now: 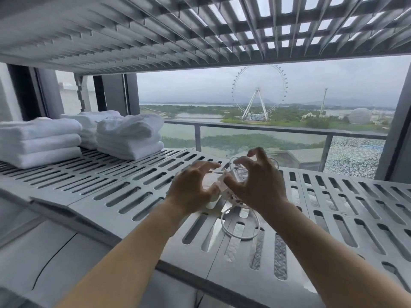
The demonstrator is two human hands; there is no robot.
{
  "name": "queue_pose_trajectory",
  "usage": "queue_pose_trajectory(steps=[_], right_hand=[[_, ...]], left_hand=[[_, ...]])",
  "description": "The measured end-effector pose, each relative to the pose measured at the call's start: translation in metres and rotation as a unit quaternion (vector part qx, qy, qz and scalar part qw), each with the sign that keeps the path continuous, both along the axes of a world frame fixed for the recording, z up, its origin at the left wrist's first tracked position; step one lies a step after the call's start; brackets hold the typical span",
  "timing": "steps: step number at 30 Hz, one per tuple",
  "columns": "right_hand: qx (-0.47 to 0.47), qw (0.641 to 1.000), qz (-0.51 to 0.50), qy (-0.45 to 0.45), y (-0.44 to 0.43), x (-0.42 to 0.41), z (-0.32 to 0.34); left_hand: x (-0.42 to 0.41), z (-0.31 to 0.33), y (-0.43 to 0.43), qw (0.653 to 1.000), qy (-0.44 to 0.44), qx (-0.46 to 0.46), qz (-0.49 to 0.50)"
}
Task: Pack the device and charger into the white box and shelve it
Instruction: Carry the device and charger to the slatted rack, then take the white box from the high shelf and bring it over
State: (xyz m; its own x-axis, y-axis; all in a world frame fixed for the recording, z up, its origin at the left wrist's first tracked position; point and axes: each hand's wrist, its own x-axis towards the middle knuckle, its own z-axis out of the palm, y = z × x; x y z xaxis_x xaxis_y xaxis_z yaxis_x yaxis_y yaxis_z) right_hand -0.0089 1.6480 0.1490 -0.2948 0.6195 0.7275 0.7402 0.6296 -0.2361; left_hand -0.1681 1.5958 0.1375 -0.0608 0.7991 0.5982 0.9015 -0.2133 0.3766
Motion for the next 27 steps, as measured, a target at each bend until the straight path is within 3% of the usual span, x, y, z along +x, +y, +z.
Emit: queue_pose_trajectory(steps=[6,15,22,27], right_hand=[[-0.043,0.989,0.135,0.042,-0.041,-0.040,0.013],[-0.066,0.961,0.265,0.043,-0.137,-0.126,0.010],[-0.084,0.926,0.368,0.014,-0.251,-0.231,0.008],[-0.092,0.885,0.455,0.015,-0.360,-0.304,-0.005]], left_hand=[[-0.031,0.021,-0.054,0.996,0.017,0.058,0.060],[-0.103,0.020,-0.182,0.985,0.031,0.032,0.166],[-0.174,0.017,-0.325,0.965,0.015,0.020,0.261],[-0.220,0.005,-0.452,0.929,0.020,0.011,0.369]])
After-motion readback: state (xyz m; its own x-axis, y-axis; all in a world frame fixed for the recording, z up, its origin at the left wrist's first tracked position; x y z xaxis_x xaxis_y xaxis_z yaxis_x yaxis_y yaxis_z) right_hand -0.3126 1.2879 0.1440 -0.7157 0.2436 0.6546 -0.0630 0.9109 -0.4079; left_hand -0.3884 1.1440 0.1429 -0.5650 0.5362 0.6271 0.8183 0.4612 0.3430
